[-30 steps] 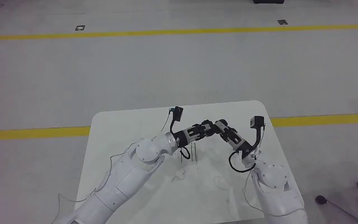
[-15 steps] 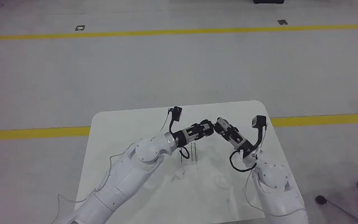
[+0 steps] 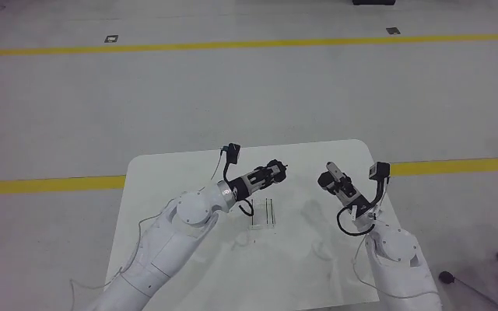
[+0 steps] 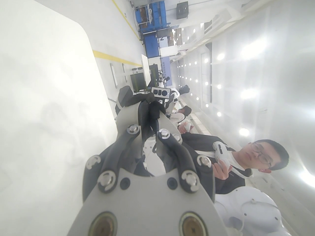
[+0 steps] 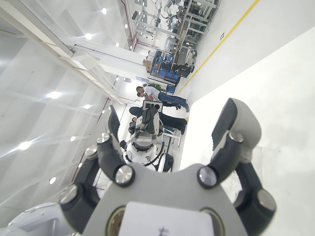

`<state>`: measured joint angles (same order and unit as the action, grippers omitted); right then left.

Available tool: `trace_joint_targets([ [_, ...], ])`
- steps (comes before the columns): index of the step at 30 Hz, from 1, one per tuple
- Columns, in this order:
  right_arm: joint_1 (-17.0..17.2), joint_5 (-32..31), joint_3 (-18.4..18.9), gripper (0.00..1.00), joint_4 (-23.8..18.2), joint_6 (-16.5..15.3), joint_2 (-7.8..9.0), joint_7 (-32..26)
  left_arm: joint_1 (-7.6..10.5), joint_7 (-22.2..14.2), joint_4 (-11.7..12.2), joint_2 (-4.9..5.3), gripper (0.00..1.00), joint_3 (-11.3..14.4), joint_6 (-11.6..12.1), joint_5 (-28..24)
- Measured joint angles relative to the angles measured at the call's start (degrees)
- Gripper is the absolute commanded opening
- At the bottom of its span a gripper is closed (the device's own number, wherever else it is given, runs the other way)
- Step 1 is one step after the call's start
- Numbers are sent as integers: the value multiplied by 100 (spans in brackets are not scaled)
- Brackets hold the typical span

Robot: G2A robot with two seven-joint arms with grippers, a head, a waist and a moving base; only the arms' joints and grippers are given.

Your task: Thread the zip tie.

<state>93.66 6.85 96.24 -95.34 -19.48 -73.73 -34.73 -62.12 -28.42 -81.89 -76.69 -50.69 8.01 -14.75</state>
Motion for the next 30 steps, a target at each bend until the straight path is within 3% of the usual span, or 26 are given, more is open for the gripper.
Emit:
trace_joint_targets([
  [12,-5,48,23,100,7,0,-1,-84,-40,-43,-54,19,0,-32,-6,22],
  [14,-3,55,15,100,8,8,-1,-87,-75,42,-76,37,0,-54,89,205],
  [17,-11,169,-99,100,8,238,13,-331,-161,129,-162,118,0,-223,442,737],
  [19,-60,211,-163,100,16,451,39,-646,-280,212,-283,186,0,-421,667,1018],
  [22,-184,71,-287,100,6,710,77,-1031,-483,279,-512,297,0,-749,818,1438],
  [30,-686,-582,-994,100,59,1295,133,-1795,-1193,412,-1207,539,0,-1612,742,1975],
])
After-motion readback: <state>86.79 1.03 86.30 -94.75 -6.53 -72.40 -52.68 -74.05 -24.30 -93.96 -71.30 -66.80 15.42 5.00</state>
